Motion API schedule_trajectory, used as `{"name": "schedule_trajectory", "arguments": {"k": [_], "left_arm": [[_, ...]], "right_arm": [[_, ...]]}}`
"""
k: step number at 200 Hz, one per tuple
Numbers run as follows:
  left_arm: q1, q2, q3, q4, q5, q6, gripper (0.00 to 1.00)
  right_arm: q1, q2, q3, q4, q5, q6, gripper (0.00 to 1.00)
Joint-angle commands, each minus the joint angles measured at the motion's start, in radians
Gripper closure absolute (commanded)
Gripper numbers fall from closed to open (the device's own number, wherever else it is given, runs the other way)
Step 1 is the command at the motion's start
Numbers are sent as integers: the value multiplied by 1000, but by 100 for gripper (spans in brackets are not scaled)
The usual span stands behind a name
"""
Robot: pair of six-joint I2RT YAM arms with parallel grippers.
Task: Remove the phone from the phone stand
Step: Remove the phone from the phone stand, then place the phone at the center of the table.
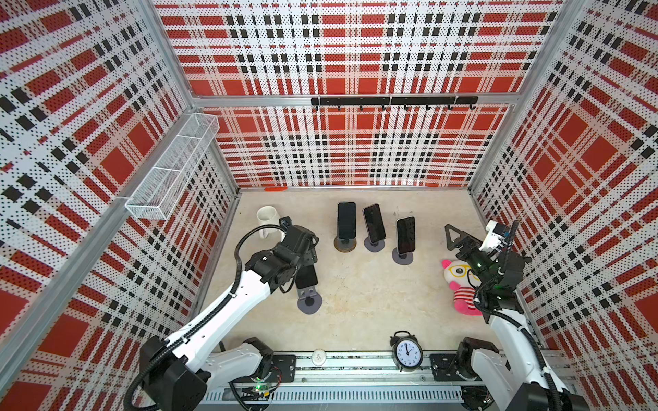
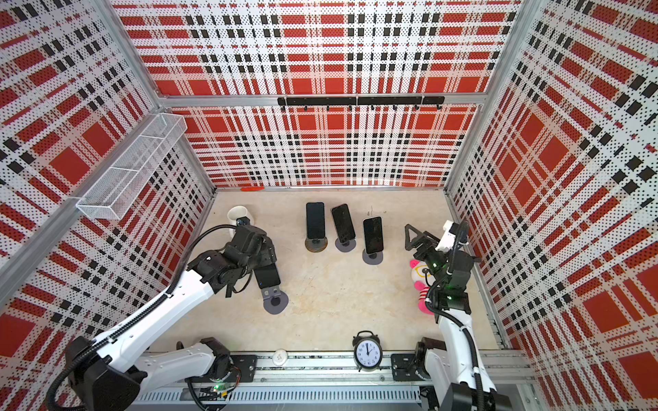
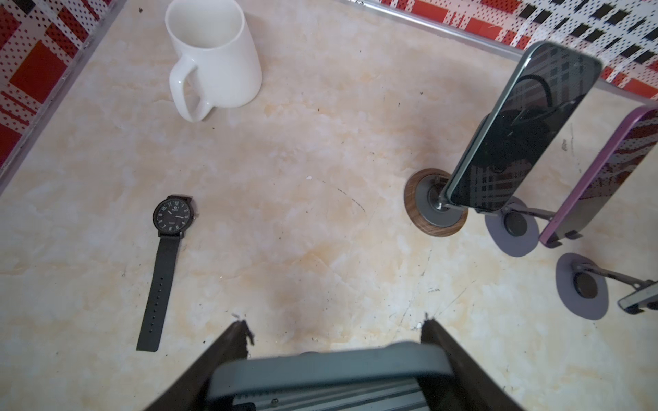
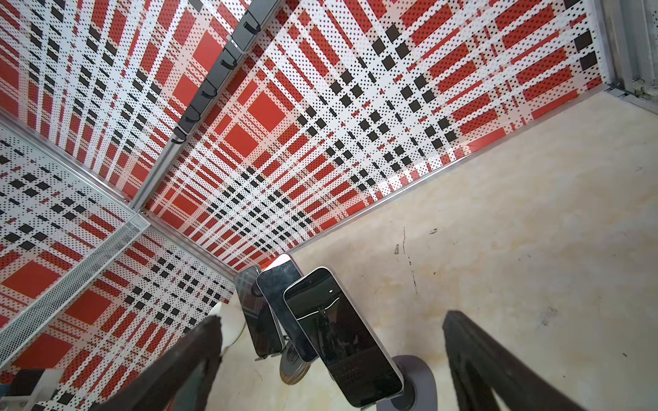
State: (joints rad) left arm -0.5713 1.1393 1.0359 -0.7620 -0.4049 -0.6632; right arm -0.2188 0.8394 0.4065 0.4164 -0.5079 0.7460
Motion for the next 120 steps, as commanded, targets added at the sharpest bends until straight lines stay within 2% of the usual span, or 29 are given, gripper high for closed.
{"name": "schedule_trajectory", "arguments": {"k": [1, 54, 120], "left_arm": [[-6, -14, 59, -20, -14, 32, 35], [-43, 32, 121, -3, 34, 24, 36], [-143, 123, 142, 66, 75, 1, 36]], "right_arm": [[-4, -2, -2, 9, 11, 2, 0], [-5, -14, -2, -22, 41, -13, 0], [-4, -13, 1, -49, 63, -18, 0]]}}
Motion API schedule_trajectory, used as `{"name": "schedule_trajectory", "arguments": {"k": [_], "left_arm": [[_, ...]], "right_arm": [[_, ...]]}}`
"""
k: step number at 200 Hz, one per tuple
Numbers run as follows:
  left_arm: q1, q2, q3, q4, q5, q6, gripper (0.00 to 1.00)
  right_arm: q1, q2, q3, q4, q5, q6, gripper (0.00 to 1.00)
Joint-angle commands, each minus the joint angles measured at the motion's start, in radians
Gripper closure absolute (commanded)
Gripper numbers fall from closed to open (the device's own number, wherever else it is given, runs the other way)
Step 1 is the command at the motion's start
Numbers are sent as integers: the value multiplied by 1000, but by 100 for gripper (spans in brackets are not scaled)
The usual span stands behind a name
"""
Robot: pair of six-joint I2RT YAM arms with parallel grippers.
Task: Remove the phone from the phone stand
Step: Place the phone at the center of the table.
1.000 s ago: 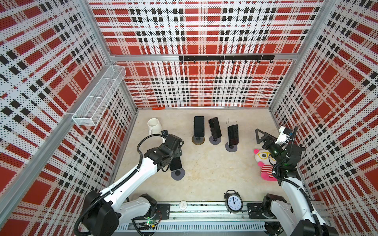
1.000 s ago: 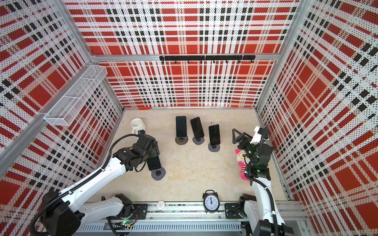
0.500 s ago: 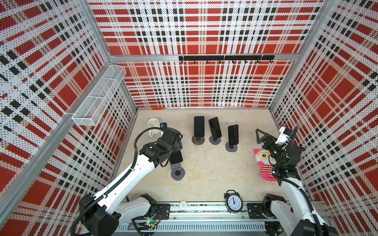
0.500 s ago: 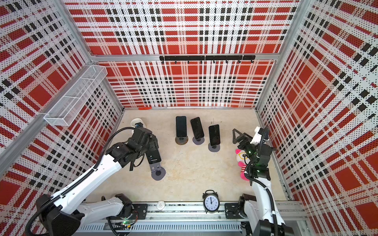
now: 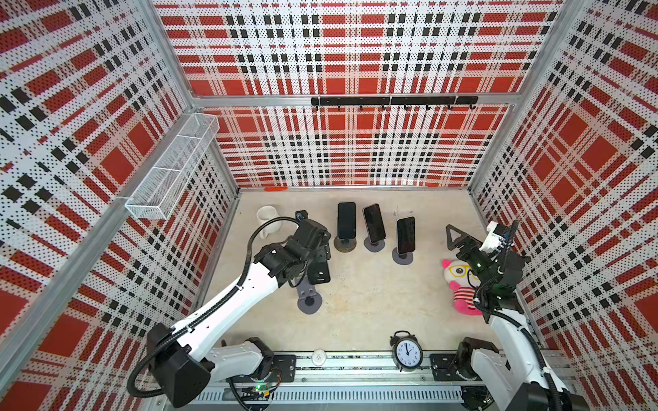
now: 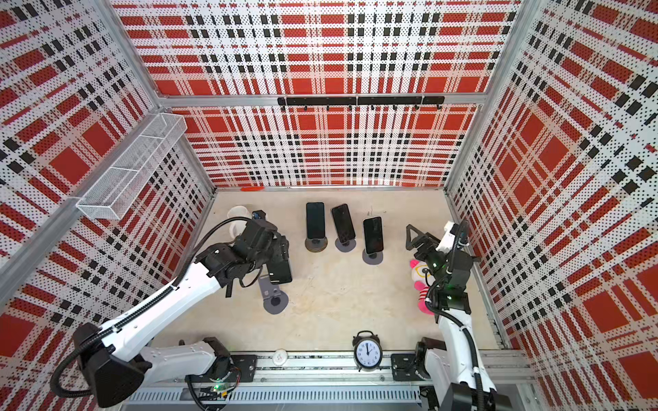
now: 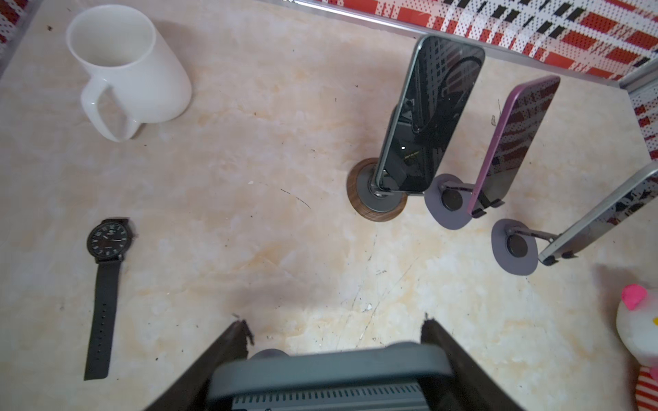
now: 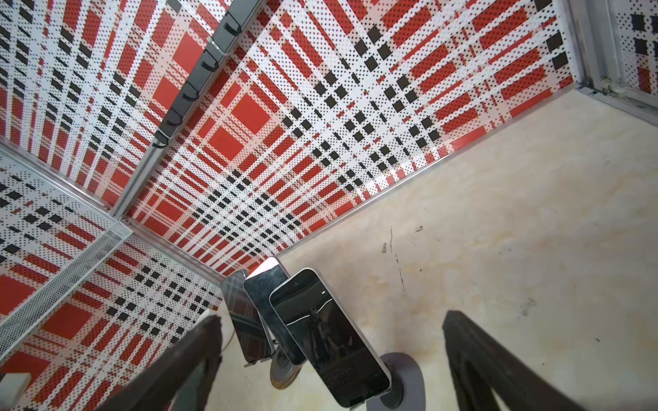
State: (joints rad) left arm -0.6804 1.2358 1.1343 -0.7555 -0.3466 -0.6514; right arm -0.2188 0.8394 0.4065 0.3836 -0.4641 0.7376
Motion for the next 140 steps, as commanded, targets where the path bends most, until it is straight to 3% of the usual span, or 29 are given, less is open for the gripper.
{"name": "schedule_trajectory", "arguments": {"k": [1, 70, 110, 140], "left_arm": [[-35, 29, 45, 60, 17, -11, 36], [-178, 165, 42, 135, 45, -55, 36], [-221, 245, 7, 227, 117, -93, 36], [-229, 285, -1, 229, 106, -89, 36]], "right_arm": [[-4, -13, 1, -17, 19, -10, 0], [-4, -47, -8, -45, 65, -22, 0], [-4, -59, -8, -58, 73, -28, 0], [-4, -76, -9, -61, 87, -31, 0]]}}
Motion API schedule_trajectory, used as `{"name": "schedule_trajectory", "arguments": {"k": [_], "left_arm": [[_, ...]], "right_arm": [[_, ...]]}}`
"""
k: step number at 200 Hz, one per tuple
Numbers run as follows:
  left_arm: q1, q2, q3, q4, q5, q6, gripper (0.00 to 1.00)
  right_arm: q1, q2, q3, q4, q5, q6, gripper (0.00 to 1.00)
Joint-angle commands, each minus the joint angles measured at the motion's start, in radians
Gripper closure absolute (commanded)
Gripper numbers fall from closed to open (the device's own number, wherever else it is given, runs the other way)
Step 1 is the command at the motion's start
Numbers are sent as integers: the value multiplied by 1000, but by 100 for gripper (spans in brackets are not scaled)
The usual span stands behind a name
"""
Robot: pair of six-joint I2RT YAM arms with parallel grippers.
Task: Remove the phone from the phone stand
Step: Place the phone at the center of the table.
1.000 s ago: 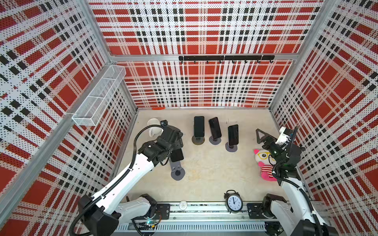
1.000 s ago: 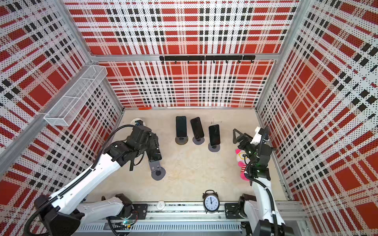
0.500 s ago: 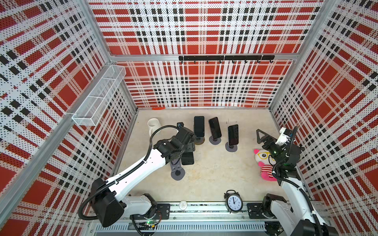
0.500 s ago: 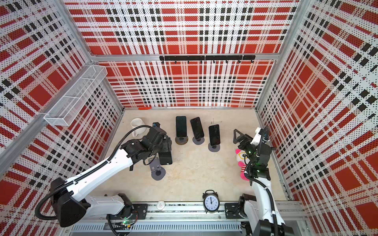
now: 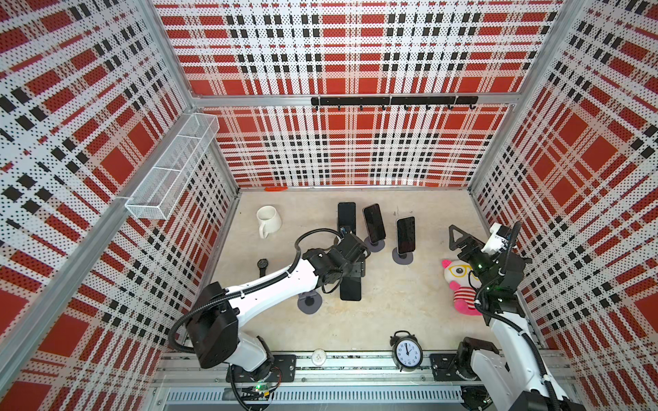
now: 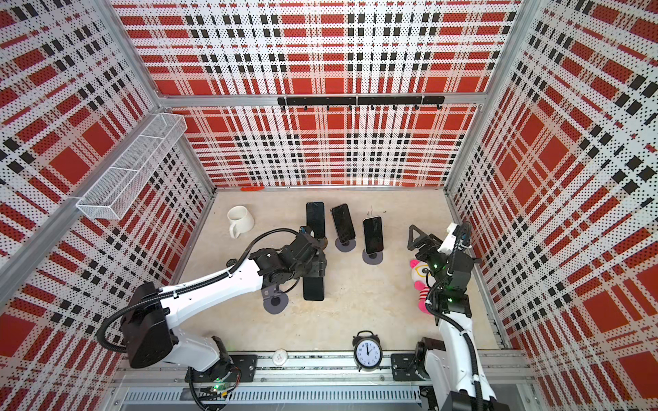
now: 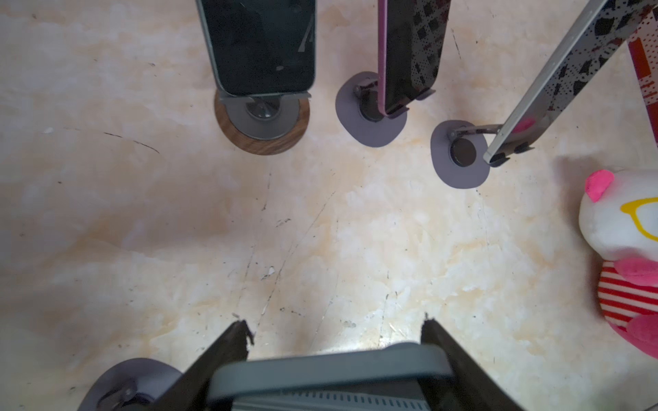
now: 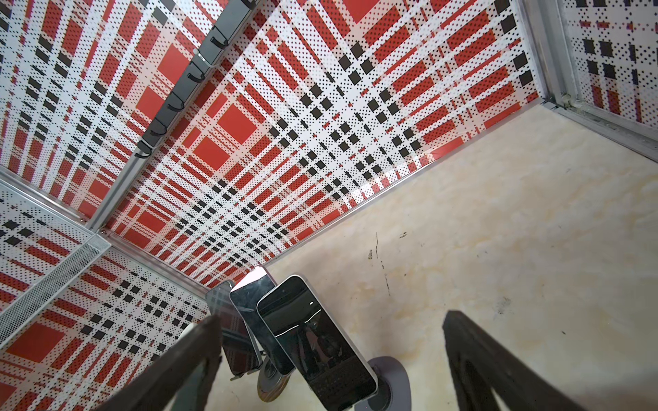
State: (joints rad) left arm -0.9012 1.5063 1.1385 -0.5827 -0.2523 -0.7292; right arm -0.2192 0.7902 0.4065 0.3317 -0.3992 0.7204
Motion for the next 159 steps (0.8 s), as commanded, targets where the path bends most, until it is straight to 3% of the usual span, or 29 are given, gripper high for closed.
{"name": "schedule_trajectory", "arguments": {"k": [1, 159], "left_arm": [[-8, 15, -7, 57, 12, -11, 36], [-68, 236, -81, 143, 92, -4, 37]], "right_arm": [[-3, -27, -11, -9, 22, -14, 0], [-5, -94, -19, -44, 69, -30, 0]]}}
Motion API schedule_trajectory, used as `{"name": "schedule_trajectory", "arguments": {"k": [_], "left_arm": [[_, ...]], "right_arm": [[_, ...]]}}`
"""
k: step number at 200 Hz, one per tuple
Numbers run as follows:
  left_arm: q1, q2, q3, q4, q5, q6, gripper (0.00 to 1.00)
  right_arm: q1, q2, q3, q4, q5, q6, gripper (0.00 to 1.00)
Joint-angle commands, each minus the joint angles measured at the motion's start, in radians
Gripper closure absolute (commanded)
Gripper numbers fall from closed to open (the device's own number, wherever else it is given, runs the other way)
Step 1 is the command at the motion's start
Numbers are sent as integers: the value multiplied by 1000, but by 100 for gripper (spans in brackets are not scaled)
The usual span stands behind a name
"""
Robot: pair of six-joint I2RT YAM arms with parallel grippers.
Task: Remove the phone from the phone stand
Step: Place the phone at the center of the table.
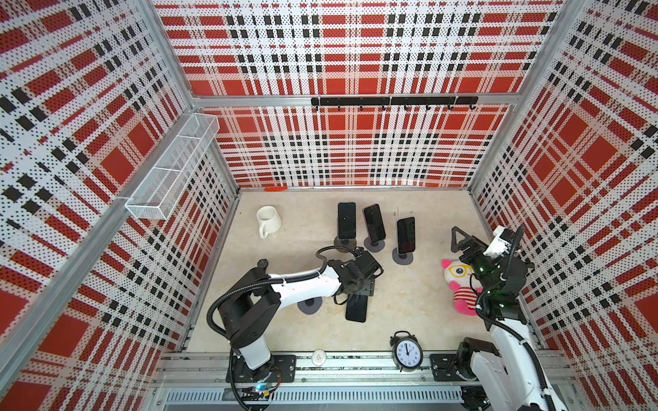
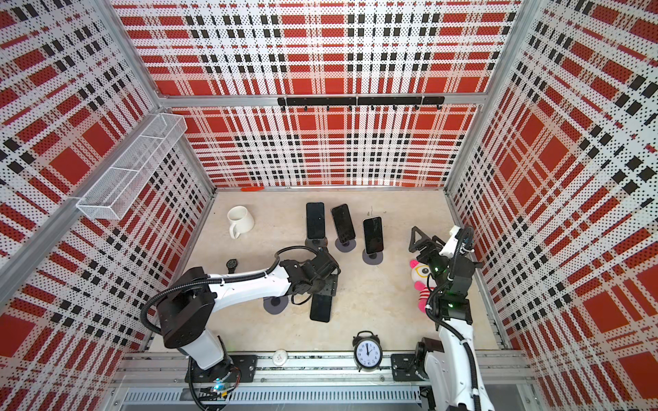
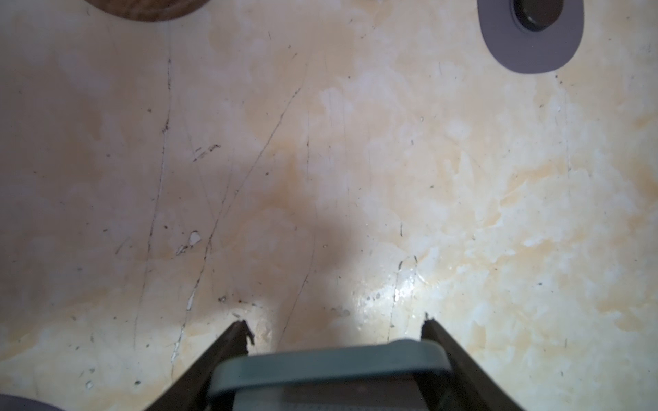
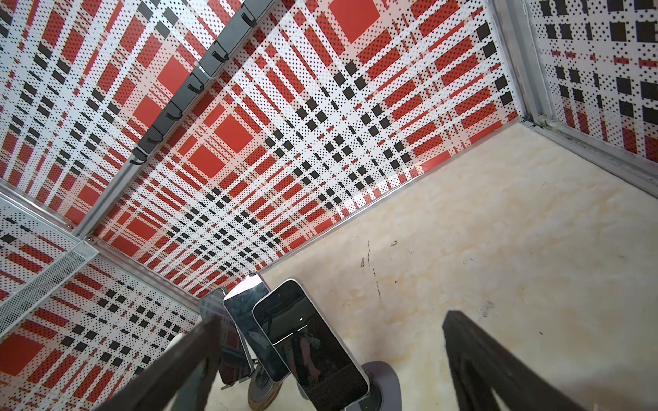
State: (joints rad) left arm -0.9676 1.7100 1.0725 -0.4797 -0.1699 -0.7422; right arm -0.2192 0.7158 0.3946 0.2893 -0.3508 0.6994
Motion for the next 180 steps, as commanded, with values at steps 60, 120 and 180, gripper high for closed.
{"name": "schedule_trajectory", "arguments": {"k": [60, 120, 180], "left_arm": [[-1, 110, -8, 53, 22, 15, 36], [3, 141, -1, 63, 26, 19, 33], [13, 160, -6, 69, 30, 18, 29]], "right_arm": [[-3, -21, -8, -6, 21, -10, 0], [-4, -26, -9, -11, 26, -8, 0], [-3, -27, -8, -16, 31, -9, 0]]}}
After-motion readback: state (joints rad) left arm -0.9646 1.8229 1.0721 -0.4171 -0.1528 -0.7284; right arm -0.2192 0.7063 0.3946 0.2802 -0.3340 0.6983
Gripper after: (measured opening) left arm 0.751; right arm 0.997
